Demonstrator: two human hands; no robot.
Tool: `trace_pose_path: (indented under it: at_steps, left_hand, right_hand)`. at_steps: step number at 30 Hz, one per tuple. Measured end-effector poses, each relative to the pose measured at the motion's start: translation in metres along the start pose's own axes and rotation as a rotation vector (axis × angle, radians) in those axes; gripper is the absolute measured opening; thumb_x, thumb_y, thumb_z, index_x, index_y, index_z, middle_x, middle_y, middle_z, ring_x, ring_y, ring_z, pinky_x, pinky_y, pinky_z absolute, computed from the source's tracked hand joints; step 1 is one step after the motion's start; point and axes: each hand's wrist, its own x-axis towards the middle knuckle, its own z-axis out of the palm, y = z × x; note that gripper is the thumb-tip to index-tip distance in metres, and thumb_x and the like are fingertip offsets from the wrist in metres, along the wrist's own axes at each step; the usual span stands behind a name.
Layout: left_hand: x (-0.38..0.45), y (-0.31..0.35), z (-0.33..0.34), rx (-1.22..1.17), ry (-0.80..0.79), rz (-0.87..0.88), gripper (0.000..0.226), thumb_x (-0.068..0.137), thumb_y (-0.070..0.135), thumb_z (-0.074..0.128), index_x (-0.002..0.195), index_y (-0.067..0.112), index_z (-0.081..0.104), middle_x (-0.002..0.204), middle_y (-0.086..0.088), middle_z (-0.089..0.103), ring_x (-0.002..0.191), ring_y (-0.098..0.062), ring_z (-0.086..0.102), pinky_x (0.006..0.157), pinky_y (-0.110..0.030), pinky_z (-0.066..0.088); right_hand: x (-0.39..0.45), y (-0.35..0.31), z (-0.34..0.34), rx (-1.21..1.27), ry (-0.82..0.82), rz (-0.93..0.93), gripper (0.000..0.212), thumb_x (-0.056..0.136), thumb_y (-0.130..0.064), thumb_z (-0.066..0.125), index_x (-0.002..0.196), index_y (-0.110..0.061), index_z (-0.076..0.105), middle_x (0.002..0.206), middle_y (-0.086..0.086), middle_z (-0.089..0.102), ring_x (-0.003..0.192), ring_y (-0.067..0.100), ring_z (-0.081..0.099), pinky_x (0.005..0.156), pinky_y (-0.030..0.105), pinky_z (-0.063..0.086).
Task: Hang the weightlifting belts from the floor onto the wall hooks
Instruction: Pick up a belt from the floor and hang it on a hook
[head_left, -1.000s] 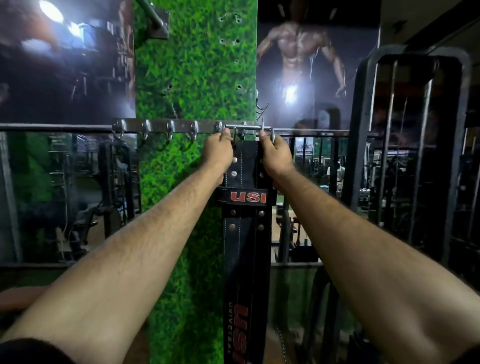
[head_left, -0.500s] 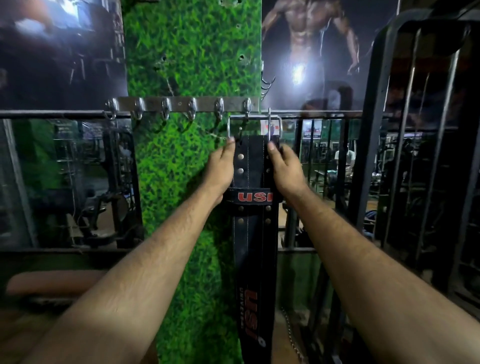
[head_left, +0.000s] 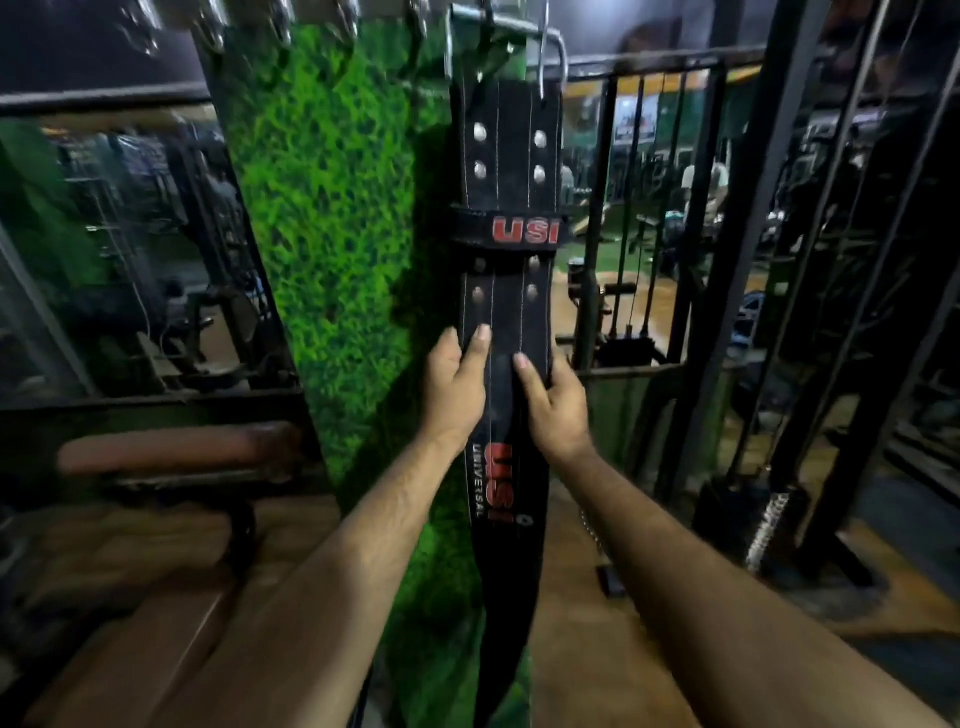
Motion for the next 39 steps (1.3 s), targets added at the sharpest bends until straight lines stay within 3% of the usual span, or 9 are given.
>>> trace_pose_path:
  at_steps: [8, 11, 15, 20, 30, 33, 35, 37, 39]
  left_hand:
    - [-0.06, -0.107, -0.029, 0.22, -0.023, -0.201, 0.021, 0.1, 0.032, 0.054, 0.098, 0.013, 0.062, 0.093, -0.009, 0.071, 0.08, -0.011, 0.065, 0.077, -0.037, 0.055]
    - [-0.098, -0.148, -0.043, 0.297, -0.048, -0.287, 0.019, 0.101, 0.018, 0.056, 0.106, 0.002, 0.064, 0.091, -0.003, 0.069, 0.074, 0.007, 0.062, 0.071, -0.017, 0.049]
    - [-0.133, -0.194, -0.058, 0.397, -0.094, -0.361, 0.021, 0.101, 0.017, 0.056, 0.103, -0.002, 0.064, 0.092, -0.009, 0.068, 0.081, -0.014, 0.061, 0.073, -0.025, 0.047]
    - [-0.165, -0.239, -0.065, 0.494, -0.161, -0.42, 0.022, 0.101, 0.013, 0.056, 0.097, -0.008, 0.064, 0.086, -0.006, 0.062, 0.076, -0.014, 0.055, 0.059, -0.003, 0.038]
    - [-0.225, -0.355, -0.096, 0.549, -0.322, -0.643, 0.035, 0.101, 0.025, 0.056, 0.1, -0.007, 0.069, 0.095, -0.022, 0.073, 0.086, -0.035, 0.069, 0.071, -0.037, 0.052]
    - [-0.234, -0.382, -0.098, 0.557, -0.352, -0.641, 0.035, 0.101, 0.023, 0.056, 0.09, -0.008, 0.068, 0.08, -0.014, 0.07, 0.068, -0.022, 0.064, 0.063, -0.029, 0.049]
    - [-0.24, -0.401, -0.098, 0.584, -0.371, -0.637, 0.039, 0.101, 0.024, 0.057, 0.068, 0.003, 0.056, 0.06, -0.004, 0.052, 0.052, -0.013, 0.045, 0.052, -0.029, 0.035]
    - [-0.251, -0.424, -0.104, 0.658, -0.41, -0.676, 0.047, 0.1, 0.027, 0.058, 0.059, 0.011, 0.042, 0.056, -0.003, 0.039, 0.049, -0.017, 0.035, 0.052, -0.032, 0.027]
    - [-0.267, -0.443, -0.113, 0.664, -0.452, -0.756, 0.036, 0.099, 0.028, 0.06, 0.073, 0.004, 0.058, 0.067, -0.012, 0.056, 0.061, -0.027, 0.052, 0.059, -0.031, 0.036]
  right_hand:
    - [-0.073, 0.083, 0.008, -0.26, -0.146, 0.217, 0.048, 0.089, -0.06, 0.054, 0.122, -0.026, 0.061, 0.113, -0.002, 0.075, 0.105, 0.018, 0.071, 0.09, 0.046, 0.057]
    - [-0.098, 0.106, 0.009, -0.325, -0.165, 0.253, 0.044, 0.093, -0.055, 0.054, 0.124, -0.025, 0.06, 0.113, 0.001, 0.075, 0.105, 0.022, 0.071, 0.088, 0.044, 0.057]
    - [-0.131, 0.146, 0.01, -0.43, -0.229, 0.308, 0.039, 0.098, -0.044, 0.056, 0.131, -0.024, 0.058, 0.117, 0.004, 0.074, 0.108, 0.025, 0.069, 0.084, 0.029, 0.052]
    - [-0.183, 0.202, 0.007, -0.528, -0.347, 0.449, 0.044, 0.096, -0.051, 0.052, 0.133, -0.027, 0.056, 0.123, 0.007, 0.073, 0.113, 0.033, 0.067, 0.091, 0.045, 0.055]
    - [-0.246, 0.289, 0.029, -0.645, -0.389, 0.671, 0.034, 0.101, -0.044, 0.053, 0.119, -0.017, 0.064, 0.116, 0.01, 0.073, 0.104, 0.027, 0.069, 0.084, 0.037, 0.057]
    - [-0.268, 0.316, 0.036, -0.731, -0.414, 0.763, 0.033, 0.103, -0.043, 0.051, 0.115, -0.016, 0.065, 0.109, 0.013, 0.073, 0.1, 0.031, 0.069, 0.074, 0.033, 0.051]
    - [-0.282, 0.332, 0.039, -0.776, -0.405, 0.81, 0.036, 0.103, -0.045, 0.05, 0.116, -0.015, 0.065, 0.109, 0.016, 0.072, 0.1, 0.035, 0.069, 0.077, 0.038, 0.054]
    - [-0.295, 0.345, 0.041, -0.808, -0.401, 0.864, 0.041, 0.102, -0.048, 0.05, 0.115, -0.012, 0.066, 0.108, 0.019, 0.072, 0.1, 0.038, 0.068, 0.075, 0.039, 0.051]
    - [-0.307, 0.361, 0.043, -0.777, -0.399, 0.917, 0.044, 0.1, -0.05, 0.051, 0.116, -0.011, 0.066, 0.11, 0.018, 0.072, 0.1, 0.038, 0.068, 0.075, 0.039, 0.053]
